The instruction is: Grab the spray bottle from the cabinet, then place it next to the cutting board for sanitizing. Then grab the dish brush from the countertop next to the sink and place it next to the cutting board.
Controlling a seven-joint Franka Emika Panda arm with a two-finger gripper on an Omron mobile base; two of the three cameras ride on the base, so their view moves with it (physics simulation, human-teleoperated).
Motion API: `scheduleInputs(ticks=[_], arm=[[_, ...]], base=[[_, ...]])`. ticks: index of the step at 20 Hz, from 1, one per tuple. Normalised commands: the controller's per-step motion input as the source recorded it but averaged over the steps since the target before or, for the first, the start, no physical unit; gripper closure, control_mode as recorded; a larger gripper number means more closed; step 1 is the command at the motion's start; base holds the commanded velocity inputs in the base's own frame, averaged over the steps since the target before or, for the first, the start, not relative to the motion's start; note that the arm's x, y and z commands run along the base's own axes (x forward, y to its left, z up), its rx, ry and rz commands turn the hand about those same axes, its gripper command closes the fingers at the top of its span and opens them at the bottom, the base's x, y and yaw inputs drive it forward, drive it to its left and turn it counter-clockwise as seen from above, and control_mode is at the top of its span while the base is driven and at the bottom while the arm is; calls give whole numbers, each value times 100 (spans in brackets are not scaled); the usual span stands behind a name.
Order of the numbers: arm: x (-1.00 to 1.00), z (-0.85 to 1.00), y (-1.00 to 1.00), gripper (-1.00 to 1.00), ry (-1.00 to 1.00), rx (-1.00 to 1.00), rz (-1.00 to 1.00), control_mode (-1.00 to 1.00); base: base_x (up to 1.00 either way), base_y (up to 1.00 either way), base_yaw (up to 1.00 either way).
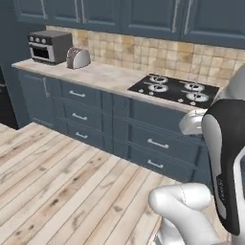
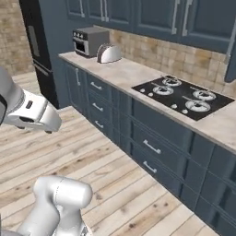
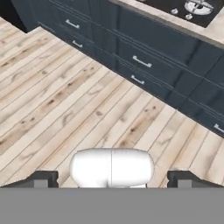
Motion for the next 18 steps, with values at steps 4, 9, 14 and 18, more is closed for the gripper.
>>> scheduleInputs(ticks=[4,9,14,18], arm=[[0,0,0,-100,0,0,0,100],[0,0,0,-100,0,0,0,100],[0,0,0,-100,0,0,0,100],[0,0,0,-100,0,0,0,100]], base=[[10,23,83],[2,18,89],[0,2,95],[0,-15,88]])
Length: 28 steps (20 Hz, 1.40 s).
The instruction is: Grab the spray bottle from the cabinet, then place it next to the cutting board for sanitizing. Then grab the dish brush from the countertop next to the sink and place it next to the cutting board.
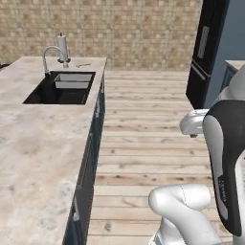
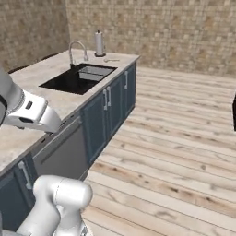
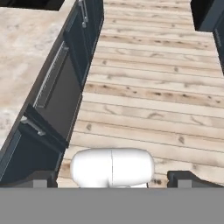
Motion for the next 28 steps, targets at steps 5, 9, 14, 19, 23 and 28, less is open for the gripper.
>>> scheduleInputs(ticks=[5,9,14,19,23,28], arm=[[0,0,0,-100,0,0,0,100],[0,0,0,-100,0,0,0,100],[0,0,0,-100,0,0,0,100],[0,0,0,-100,0,0,0,100],[0,0,0,-100,0,0,0,100],[0,0,0,-100,0,0,0,100]], base=[[46,-52,21],[95,-46,17],[100,-16,21],[100,-19,28],[100,-48,34],[99,-64,38]])
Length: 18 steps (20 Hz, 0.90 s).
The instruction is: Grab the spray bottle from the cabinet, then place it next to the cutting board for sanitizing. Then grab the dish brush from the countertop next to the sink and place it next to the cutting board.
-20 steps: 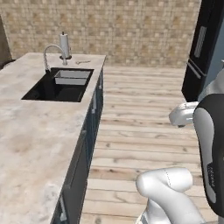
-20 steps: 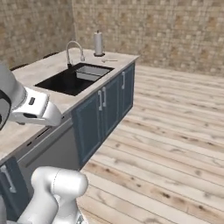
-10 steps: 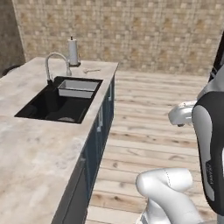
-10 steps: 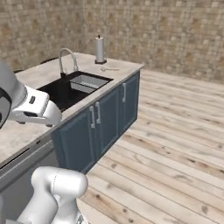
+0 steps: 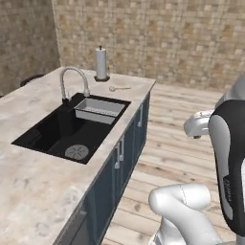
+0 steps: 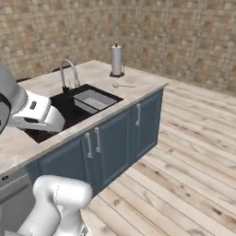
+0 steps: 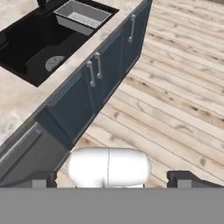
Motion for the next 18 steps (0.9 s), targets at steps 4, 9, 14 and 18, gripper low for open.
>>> scheduleInputs(ticks=[4,9,14,18], arm=[[0,0,0,-100,0,0,0,100],[0,0,0,-100,0,0,0,100],[0,0,0,-100,0,0,0,100],[0,0,0,-100,0,0,0,100]], base=[[94,-68,48],[81,-67,53],[78,-75,51],[66,-73,52]])
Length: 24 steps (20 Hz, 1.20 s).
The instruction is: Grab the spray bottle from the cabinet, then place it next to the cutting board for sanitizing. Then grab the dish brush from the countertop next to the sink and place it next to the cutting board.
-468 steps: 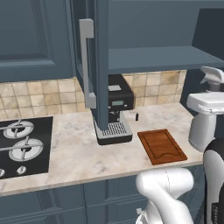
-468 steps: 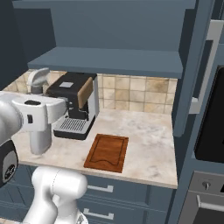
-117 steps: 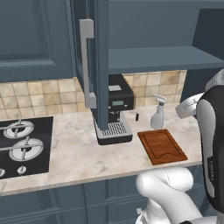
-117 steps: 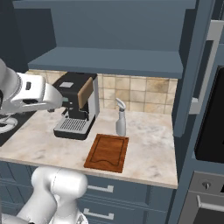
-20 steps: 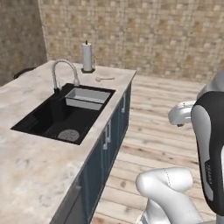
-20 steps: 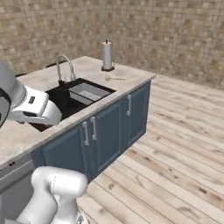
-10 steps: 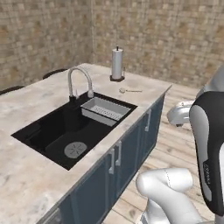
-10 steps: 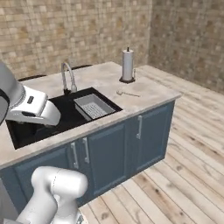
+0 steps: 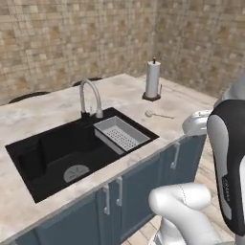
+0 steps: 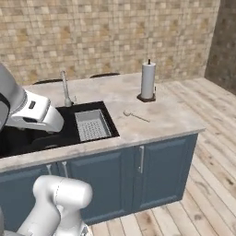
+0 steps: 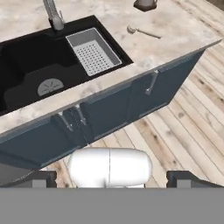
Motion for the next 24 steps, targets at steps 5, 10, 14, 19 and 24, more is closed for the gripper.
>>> scheduleInputs(ticks=[5,10,14,19,24], arm=[[0,0,0,-100,0,0,0,100],[0,0,0,-100,0,0,0,100],[0,0,0,-100,0,0,0,100],[0,0,0,-100,0,0,0,100],[0,0,0,-100,0,0,0,100]], base=[[64,-73,52],[60,-77,52],[54,-81,50],[35,-71,31],[39,-11,6]])
